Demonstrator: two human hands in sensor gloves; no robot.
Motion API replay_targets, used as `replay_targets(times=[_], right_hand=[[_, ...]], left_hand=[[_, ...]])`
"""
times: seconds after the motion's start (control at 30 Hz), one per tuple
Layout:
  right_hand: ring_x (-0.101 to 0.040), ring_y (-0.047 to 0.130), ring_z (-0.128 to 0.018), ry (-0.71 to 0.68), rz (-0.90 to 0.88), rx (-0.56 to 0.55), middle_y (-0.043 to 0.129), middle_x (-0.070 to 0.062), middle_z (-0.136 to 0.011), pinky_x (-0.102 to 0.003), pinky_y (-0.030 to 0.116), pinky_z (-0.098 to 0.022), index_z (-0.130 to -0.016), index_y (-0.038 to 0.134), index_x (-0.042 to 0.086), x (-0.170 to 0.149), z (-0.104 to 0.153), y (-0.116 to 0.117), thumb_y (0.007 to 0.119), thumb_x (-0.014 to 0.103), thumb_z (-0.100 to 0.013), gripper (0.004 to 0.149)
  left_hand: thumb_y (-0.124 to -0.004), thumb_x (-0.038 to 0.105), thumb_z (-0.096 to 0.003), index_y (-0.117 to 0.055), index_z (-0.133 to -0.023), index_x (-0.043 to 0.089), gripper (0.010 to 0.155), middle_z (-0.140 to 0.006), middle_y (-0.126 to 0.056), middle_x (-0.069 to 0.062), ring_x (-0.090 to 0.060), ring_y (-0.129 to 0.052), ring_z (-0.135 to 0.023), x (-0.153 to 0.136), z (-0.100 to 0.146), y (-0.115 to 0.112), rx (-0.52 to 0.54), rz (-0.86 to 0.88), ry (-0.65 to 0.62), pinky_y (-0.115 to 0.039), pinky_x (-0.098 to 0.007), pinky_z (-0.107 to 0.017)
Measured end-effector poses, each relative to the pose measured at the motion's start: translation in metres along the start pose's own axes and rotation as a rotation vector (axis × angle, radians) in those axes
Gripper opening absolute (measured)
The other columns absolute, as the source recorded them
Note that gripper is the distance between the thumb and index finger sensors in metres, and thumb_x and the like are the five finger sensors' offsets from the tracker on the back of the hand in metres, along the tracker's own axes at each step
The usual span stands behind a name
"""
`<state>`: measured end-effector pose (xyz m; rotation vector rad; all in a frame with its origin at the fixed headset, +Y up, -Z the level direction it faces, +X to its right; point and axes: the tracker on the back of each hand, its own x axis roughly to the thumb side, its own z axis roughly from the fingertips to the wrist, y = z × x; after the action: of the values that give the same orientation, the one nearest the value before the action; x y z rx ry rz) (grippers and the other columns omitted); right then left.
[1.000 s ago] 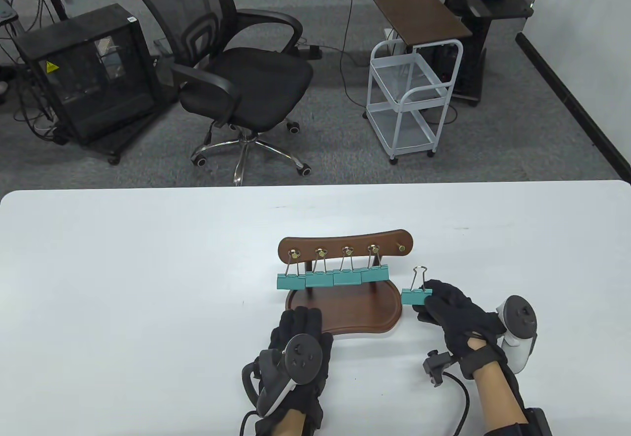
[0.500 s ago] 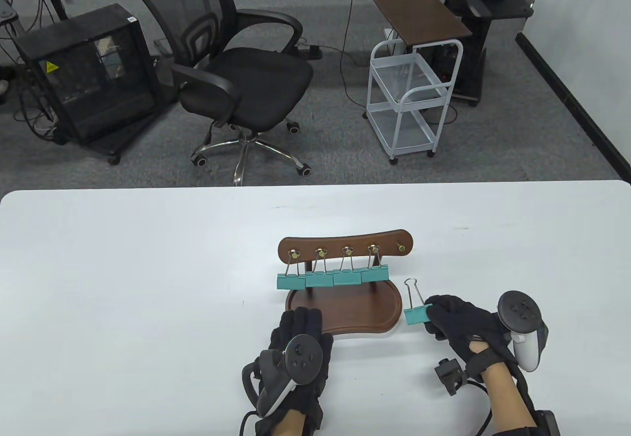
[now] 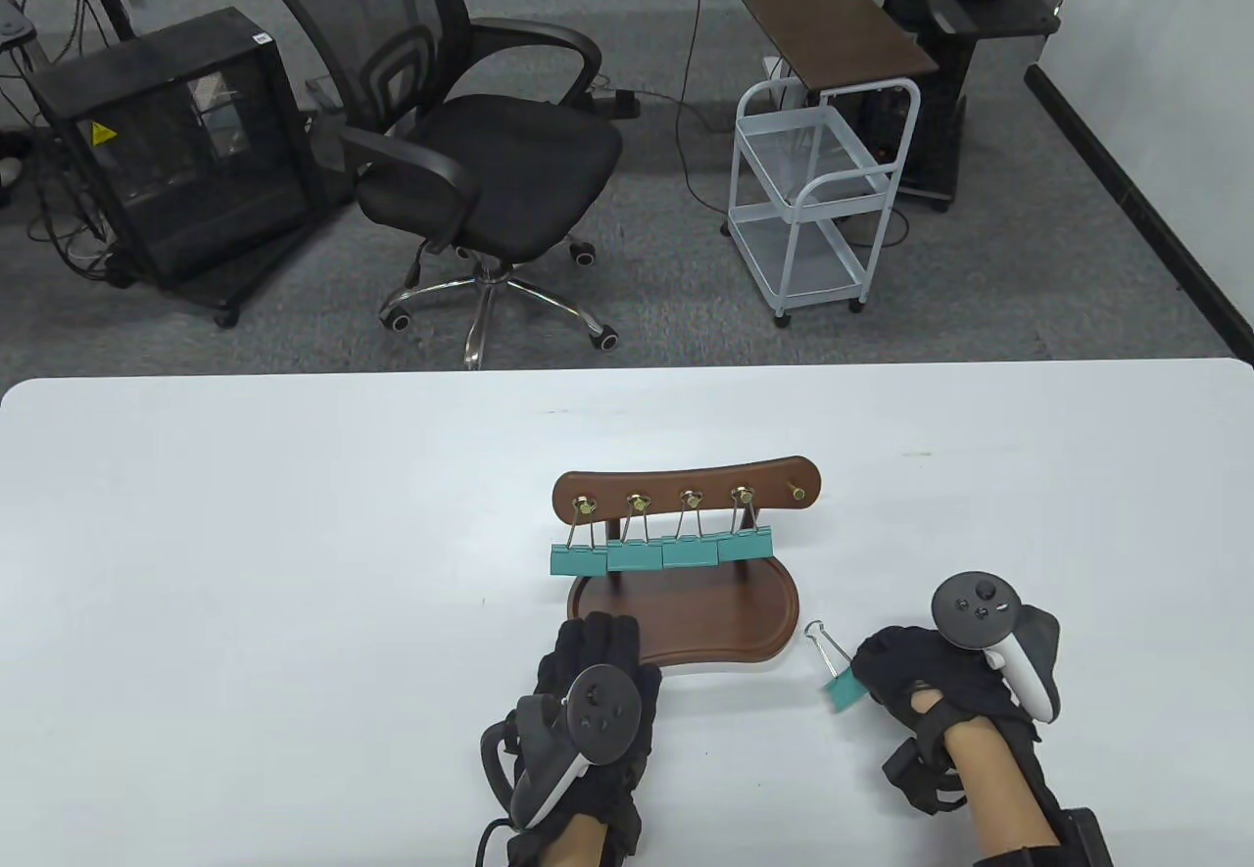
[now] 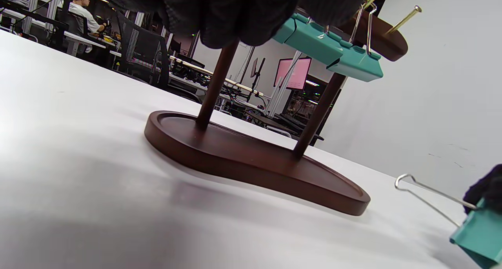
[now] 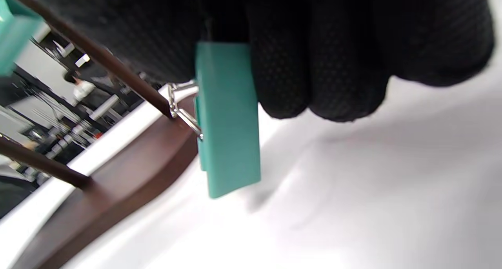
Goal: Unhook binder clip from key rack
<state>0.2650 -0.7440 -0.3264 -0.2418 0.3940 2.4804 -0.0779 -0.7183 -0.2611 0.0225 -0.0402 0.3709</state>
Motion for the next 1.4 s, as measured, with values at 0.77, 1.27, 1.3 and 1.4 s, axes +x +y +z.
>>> replay_targets(times=[0.77, 1.27, 1.3, 1.4], right_hand=[[-0.039, 0.101, -0.039, 0.024, 0.257, -0.166, 0.101, -0.021, -0.053, -0.048, 0.087, -0.026, -0.071, 0.087, 0.015, 0.022, 0.0, 0.016, 0.087, 0.044, -0.034, 0.047], [-0.039, 0.1, -0.041, 0.03, 0.378, -0.179, 0.1, -0.021, -0.054, -0.049, 0.087, -0.027, -0.068, 0.089, 0.015, 0.024, -0.003, 0.022, 0.085, 0.042, -0.036, 0.043], [-0.039, 0.1, -0.041, 0.029, 0.377, -0.18, 0.1, -0.02, -0.055, -0.049, 0.087, -0.027, -0.068, 0.089, 0.015, 0.024, -0.003, 0.022, 0.085, 0.042, -0.036, 0.043], [-0.039, 0.1, -0.041, 0.03, 0.373, -0.176, 0.1, -0.021, -0.055, -0.049, 0.087, -0.028, -0.068, 0.089, 0.015, 0.024, -0.004, 0.023, 0.085, 0.042, -0.036, 0.042]], left_hand=[[-0.061, 0.052, -0.0537, -0.062, -0.11, 0.028, 0.061, -0.117, -0.061, -0.003, -0.03, -0.054, -0.111, 0.0, 0.0, 0.0, 0.0, -0.003, 0.002, -0.053, -0.052, -0.075], [-0.061, 0.052, -0.0536, -0.062, -0.11, 0.028, 0.061, -0.117, -0.061, -0.003, -0.03, -0.054, -0.11, 0.0, -0.001, 0.0, 0.002, 0.0, -0.001, -0.053, -0.052, -0.075], [-0.061, 0.052, -0.0535, -0.061, -0.11, 0.028, 0.061, -0.117, -0.061, -0.003, -0.03, -0.053, -0.111, 0.0, -0.001, 0.0, 0.003, 0.002, -0.001, -0.053, -0.052, -0.075], [-0.061, 0.052, -0.0536, -0.061, -0.11, 0.028, 0.061, -0.117, -0.061, -0.003, -0.03, -0.053, -0.111, 0.0, -0.001, 0.0, 0.004, 0.003, 0.0, -0.053, -0.052, -0.075]])
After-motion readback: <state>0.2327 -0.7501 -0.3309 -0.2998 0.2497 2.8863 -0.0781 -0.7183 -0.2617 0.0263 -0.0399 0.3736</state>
